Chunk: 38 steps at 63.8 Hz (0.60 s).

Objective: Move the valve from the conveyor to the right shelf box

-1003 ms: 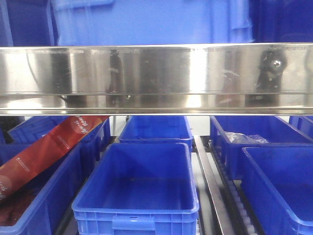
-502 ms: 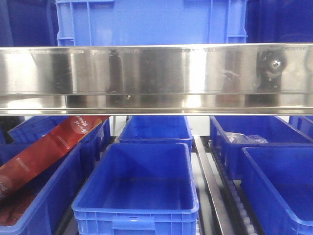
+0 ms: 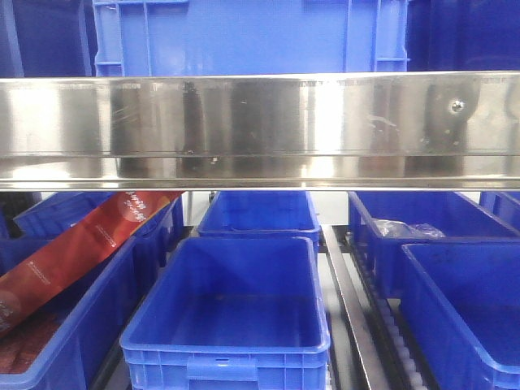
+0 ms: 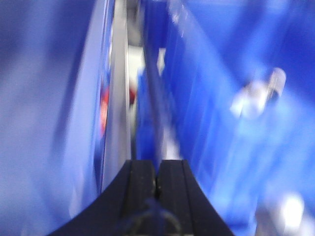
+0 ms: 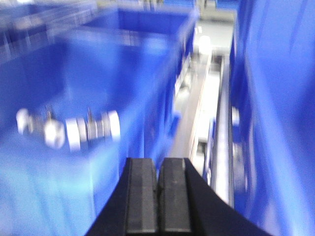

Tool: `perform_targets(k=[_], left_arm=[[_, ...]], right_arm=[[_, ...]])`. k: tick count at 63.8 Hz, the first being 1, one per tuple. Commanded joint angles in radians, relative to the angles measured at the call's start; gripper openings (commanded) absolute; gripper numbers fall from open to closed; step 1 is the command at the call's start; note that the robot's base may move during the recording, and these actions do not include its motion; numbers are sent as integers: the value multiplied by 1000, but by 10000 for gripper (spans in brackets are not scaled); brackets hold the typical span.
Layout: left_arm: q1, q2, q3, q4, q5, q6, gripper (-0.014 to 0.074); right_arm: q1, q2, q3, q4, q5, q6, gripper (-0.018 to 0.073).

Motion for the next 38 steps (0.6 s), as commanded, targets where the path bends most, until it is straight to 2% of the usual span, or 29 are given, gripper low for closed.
perform_targets(k=[1,10,17,26,38], left_arm=[[3,-111,154,-6,-96,10,-111],[3,-304,460,-6,-307,10,-111],[3,-417,638,-6,-443,10,-111],[3,-545,819,-6,-551,10,-111],[3,-632,927,-6,-603,10,-111]], right_arm=[[-5,-94,169,-3,-121,-1,-154],[-5,-255,469,-3,-290,-1,-154],[-5,-363,646,-3,-401,-1,-154],[-5,-499,836,-17,-512,-1,-154],[-5,-609,937,-22,-545,-1,-154]])
